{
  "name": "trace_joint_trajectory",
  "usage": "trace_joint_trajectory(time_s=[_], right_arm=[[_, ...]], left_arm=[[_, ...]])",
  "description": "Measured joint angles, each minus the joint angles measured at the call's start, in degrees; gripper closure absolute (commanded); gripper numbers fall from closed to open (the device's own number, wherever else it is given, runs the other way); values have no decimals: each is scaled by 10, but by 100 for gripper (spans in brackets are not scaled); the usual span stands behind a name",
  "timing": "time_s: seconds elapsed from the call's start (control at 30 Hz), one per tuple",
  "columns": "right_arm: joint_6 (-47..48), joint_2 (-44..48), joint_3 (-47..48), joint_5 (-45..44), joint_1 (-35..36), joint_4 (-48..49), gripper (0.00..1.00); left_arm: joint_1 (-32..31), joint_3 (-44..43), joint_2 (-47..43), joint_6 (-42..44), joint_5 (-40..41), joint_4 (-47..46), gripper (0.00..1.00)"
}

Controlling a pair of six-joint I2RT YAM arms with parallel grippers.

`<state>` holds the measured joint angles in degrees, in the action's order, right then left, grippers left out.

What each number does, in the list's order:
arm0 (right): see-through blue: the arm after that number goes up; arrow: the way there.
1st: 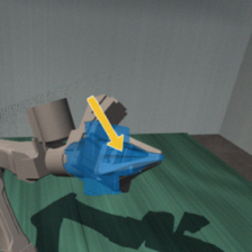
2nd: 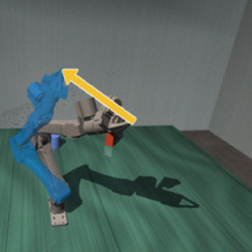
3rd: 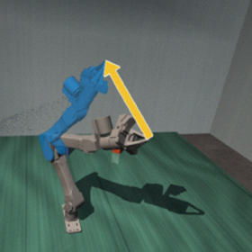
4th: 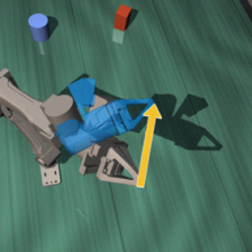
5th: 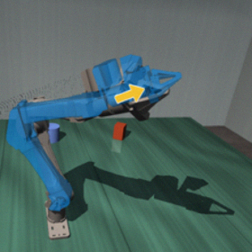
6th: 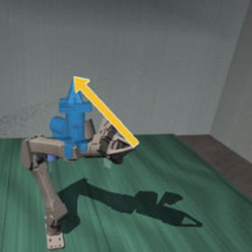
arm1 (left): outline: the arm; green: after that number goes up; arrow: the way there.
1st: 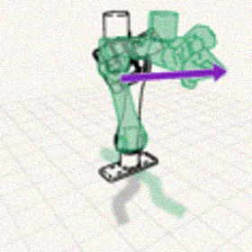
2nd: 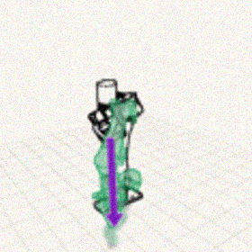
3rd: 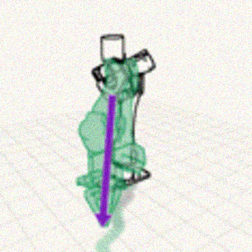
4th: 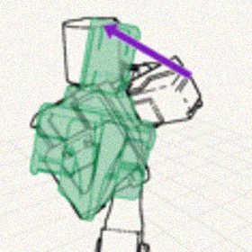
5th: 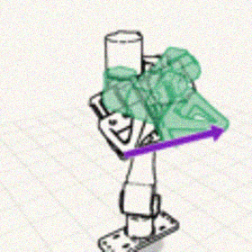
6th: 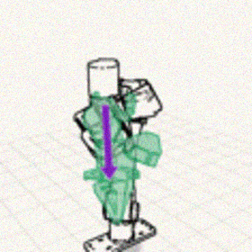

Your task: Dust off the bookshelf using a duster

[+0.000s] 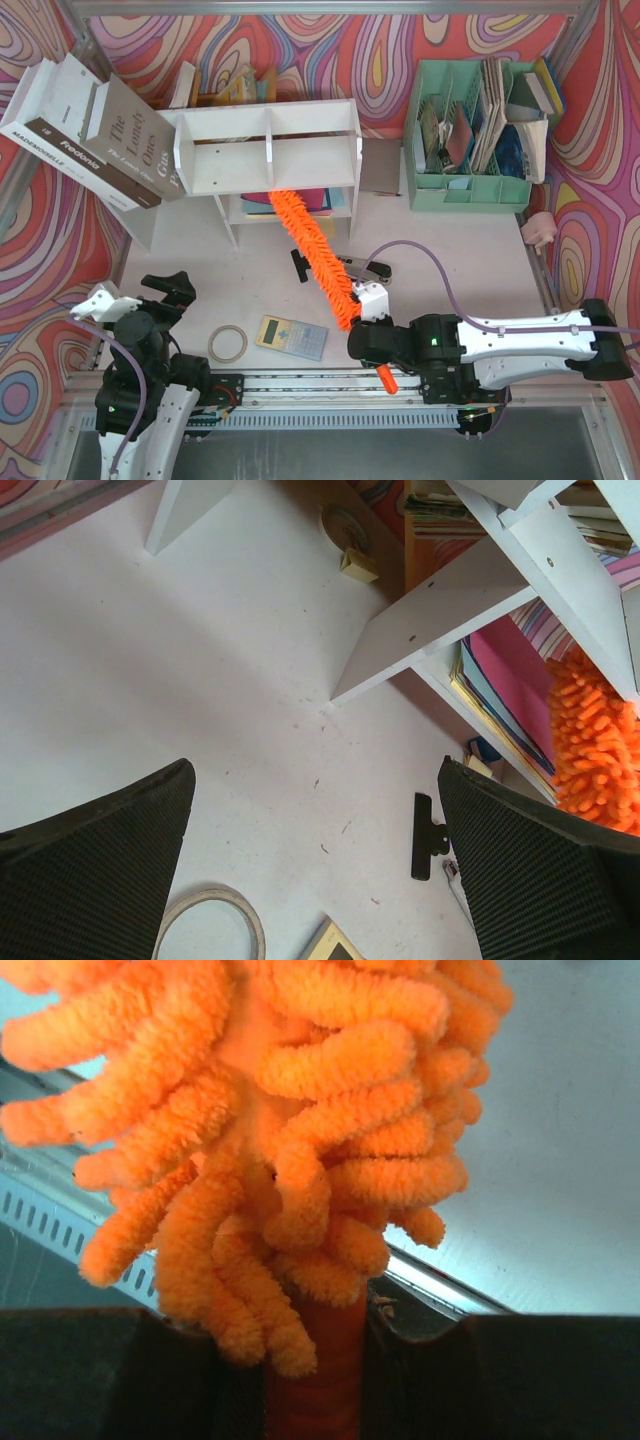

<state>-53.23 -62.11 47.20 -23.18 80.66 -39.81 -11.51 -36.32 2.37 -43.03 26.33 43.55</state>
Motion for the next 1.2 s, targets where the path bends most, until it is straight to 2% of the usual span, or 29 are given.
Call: trace_joint_trajectory(time_s=[0.17,0.33,0.63,0.87,1.03,1.2], right_arm=[[-54,38,-1,-18,0,-39,100],[-66,61,-4,-23,0,-43,100],[10,-77,49,-9,-1,31,100],[39,-94,63,4,0,73,100],[-7,-52,49,-16,0,35,100],[-91,4,45,-44,0,-64,100]], left_arm=[[0,0,0,0,0,0,2],[0,0,0,0,-2,0,2],[0,0,0,0,-2,0,2],[0,0,0,0,-2,0,2],[0,0,0,0,-2,0,2],[0,0,0,0,-2,0,2]])
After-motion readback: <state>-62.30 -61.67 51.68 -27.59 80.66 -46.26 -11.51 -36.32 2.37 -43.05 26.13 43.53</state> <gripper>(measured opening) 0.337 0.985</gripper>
